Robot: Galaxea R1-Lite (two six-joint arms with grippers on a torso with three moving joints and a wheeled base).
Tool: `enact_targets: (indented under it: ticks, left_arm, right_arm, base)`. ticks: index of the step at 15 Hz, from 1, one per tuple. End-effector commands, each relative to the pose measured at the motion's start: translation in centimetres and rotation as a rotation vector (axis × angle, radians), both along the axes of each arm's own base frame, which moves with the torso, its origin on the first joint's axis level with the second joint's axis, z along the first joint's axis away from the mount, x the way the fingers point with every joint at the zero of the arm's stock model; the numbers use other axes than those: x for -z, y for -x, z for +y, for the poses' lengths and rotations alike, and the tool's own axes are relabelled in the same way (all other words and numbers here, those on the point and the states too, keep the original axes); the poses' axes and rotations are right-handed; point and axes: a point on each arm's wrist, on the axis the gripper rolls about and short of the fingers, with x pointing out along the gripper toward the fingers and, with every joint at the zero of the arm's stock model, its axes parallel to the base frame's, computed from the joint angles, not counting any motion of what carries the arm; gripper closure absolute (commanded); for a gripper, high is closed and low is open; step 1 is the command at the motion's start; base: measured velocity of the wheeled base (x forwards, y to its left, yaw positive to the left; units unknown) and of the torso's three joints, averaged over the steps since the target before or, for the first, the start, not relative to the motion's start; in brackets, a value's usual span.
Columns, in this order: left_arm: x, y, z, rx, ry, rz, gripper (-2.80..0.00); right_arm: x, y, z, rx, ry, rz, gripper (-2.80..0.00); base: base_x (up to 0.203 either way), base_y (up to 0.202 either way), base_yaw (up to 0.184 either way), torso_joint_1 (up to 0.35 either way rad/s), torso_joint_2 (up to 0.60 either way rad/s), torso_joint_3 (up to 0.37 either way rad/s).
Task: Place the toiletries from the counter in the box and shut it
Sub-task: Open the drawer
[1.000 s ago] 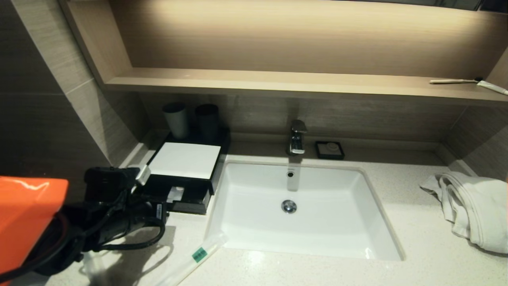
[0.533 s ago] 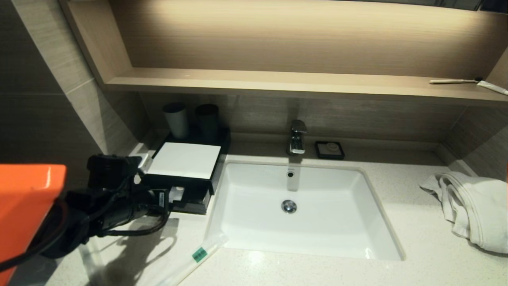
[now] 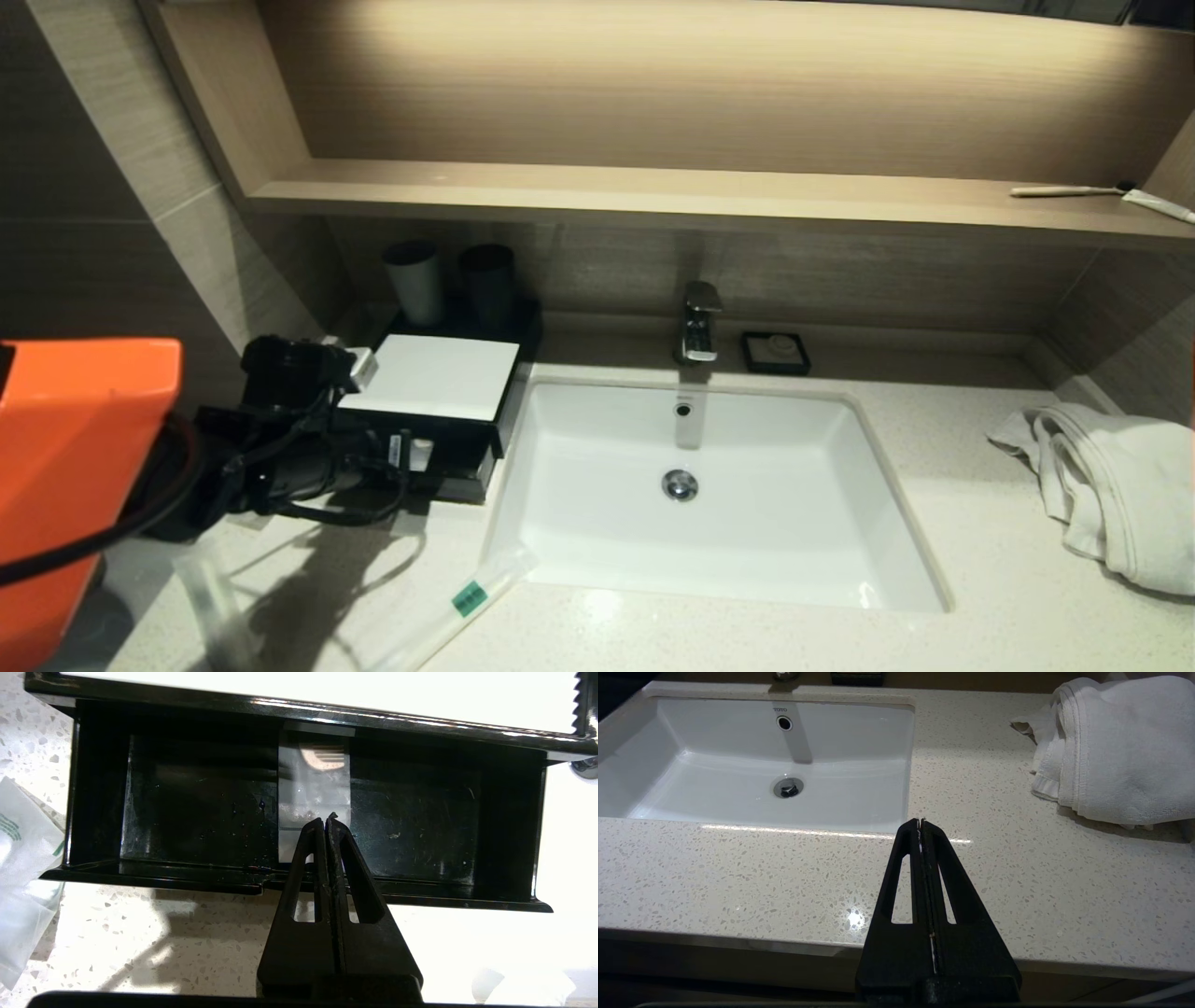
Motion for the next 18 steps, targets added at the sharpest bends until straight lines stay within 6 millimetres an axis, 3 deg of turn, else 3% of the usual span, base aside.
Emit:
enact_targets:
  ticks: [1,8,18]
  left_arm:
    - [0.45,-0.57,-0.11,-0.002,-0.003,0.017,0.0]
    - [1.06,-1.29,-0.26,0.0,-0.01,0.043,0.0]
    - [0.92,-0.55,-0.11,0.005,-0.026,0.089,0.0]
  right_arm:
    - [0.0,0.0,0.0,-0.001,0.0,0.0,0.0]
    - [0.0,0.0,0.0,-0.001,0.0,0.0,0.0]
    - [0.0,0.0,0.0,-0.001,0.0,0.0,0.0]
  base:
    - [0.0,0.0,0.0,0.0,0.0,0.0]
    - [0.0,0.0,0.0,0.0,0.0,0.0]
    - [0.0,0.0,0.0,0.0,0.0,0.0]
